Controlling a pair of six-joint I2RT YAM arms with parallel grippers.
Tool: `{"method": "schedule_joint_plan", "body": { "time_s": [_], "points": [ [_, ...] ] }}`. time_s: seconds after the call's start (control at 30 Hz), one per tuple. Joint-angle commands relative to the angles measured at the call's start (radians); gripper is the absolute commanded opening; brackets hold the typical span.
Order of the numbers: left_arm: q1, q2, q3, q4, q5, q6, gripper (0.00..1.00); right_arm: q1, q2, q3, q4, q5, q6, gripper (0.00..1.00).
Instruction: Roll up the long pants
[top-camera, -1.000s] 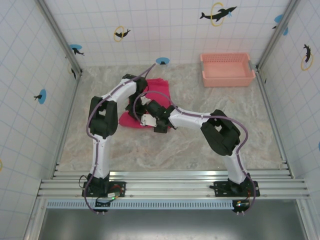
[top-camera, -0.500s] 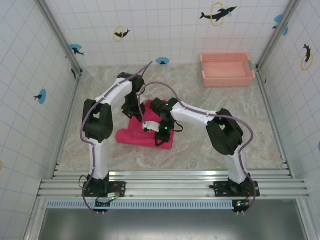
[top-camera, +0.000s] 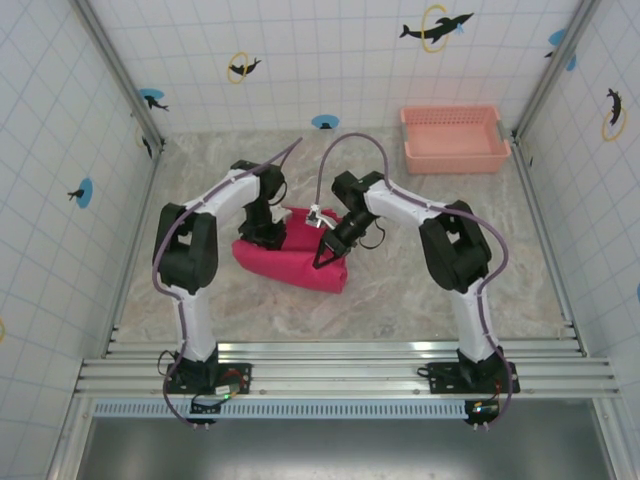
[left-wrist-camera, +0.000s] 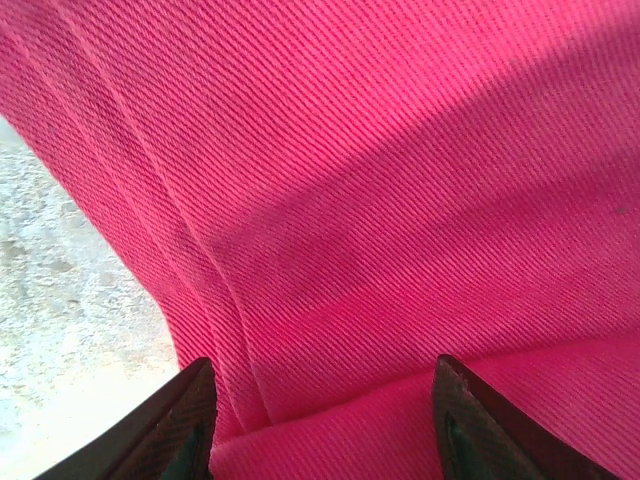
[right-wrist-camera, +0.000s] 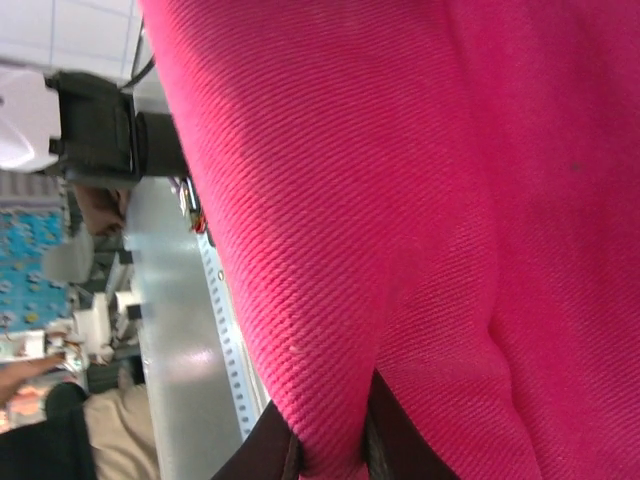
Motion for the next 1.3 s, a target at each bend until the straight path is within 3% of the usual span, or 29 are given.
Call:
{"method": "schedule_joint_plan", "body": {
  "time_s": [0.0,0.3,0.47,0.73,0.97,1.27],
  "points": [
    [0.002,-0.062,-0.013,-0.026,-0.025,-0.025,0.58,-0.031,0.082,0.07,0.037,-0.058,0.102,0.11],
    [0.002,-0.088,0.11,-0.126,-0.17,-0.03,0.61,-0.073,0.213,0.11,0.057,0.001,0.195,0.1],
    [-0.008,-0.171,0.134,-0.157,-0.229,-0.039,0.59,-0.079,0.259,0.125,0.091,-0.032,0.24,0.1],
    [-0.093,-0.269,-0.011,-0.053,-0.155,-0.089,0.46,-0.083,0.321,0.171,0.101,-0.049,0.269,0.1],
    [-0.1,-0.148,-0.046,0.043,-0.122,-0.116,0.41,-0.085,0.342,0.178,0.101,-0.069,0.275,0.1],
    [-0.099,0.166,0.246,-0.031,-0.149,-0.094,0.45,-0.08,0.355,0.168,0.101,-0.084,0.276,0.1]
  ]
}}
